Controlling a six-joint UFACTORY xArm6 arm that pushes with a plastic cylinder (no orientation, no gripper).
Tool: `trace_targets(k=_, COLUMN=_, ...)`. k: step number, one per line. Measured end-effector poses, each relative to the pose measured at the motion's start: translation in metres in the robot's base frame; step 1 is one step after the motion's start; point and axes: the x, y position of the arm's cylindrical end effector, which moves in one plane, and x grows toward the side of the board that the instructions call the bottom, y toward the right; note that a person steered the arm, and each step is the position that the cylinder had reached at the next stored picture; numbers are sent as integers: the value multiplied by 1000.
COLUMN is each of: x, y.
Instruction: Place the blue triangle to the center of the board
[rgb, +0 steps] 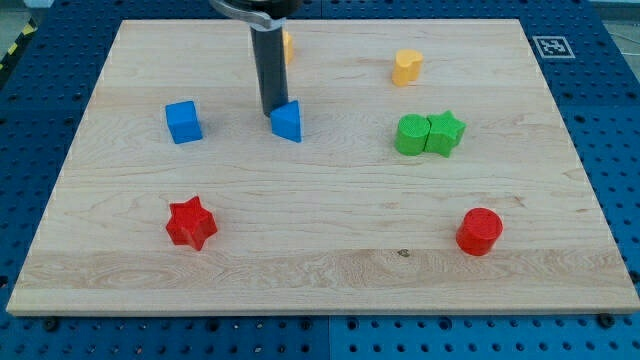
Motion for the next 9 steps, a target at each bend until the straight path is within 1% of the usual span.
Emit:
trace_targets(k=1, x=15, y=-4)
trace_targets(k=2, x=33, y=-28)
trace_targets(k=3, x=47, y=-25)
trace_targets(k=4, x=49, y=-12)
trace_targets(k=9, x=44, y=-9)
